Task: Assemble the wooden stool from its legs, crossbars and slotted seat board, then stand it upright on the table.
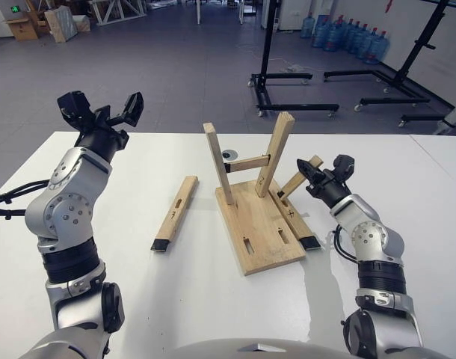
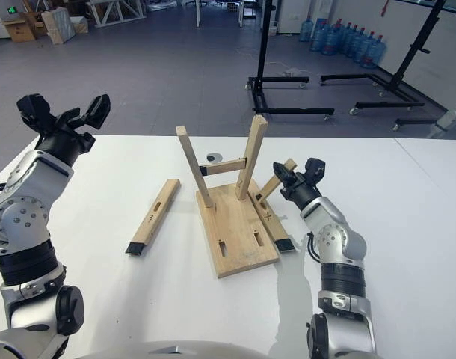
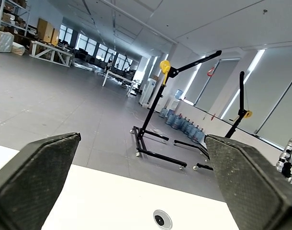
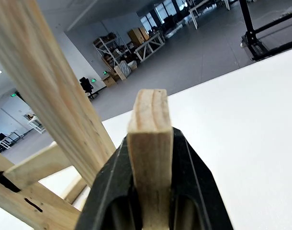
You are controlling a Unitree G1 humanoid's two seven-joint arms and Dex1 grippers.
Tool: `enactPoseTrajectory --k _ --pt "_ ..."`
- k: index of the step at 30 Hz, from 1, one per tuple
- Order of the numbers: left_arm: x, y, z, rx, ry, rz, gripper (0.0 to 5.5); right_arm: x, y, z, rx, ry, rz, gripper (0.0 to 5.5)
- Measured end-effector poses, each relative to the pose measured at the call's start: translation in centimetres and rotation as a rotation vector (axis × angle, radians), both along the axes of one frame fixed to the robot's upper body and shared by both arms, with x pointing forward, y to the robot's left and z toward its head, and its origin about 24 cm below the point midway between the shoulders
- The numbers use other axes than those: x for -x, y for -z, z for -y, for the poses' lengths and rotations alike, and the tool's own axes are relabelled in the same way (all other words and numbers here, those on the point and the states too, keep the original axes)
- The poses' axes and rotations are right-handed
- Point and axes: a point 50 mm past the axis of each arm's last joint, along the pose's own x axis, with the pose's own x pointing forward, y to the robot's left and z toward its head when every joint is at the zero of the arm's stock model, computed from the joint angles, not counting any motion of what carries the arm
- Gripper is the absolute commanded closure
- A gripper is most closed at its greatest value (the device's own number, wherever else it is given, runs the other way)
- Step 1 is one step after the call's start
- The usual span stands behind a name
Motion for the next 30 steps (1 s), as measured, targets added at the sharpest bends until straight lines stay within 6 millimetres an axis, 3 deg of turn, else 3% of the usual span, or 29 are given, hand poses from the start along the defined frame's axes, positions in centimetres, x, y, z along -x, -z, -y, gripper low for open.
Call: enactPoseTrajectory --k 7,15,30 --pt "0.0 0.0 0.2 -0.002 0.006 0.002 0.77 0.1 0.2 0.4 0.009 0.006 -0.002 5.11" --pt "0.0 0.0 0.4 -0.002 0.009 0.002 0.77 0.1 -1.0 0.4 0.017 0.005 0.046 5.11" --pt "0.0 0.1 0.6 -0.017 0.008 0.001 0.77 0.2 0.0 0.6 0.059 0.005 0.01 5.11"
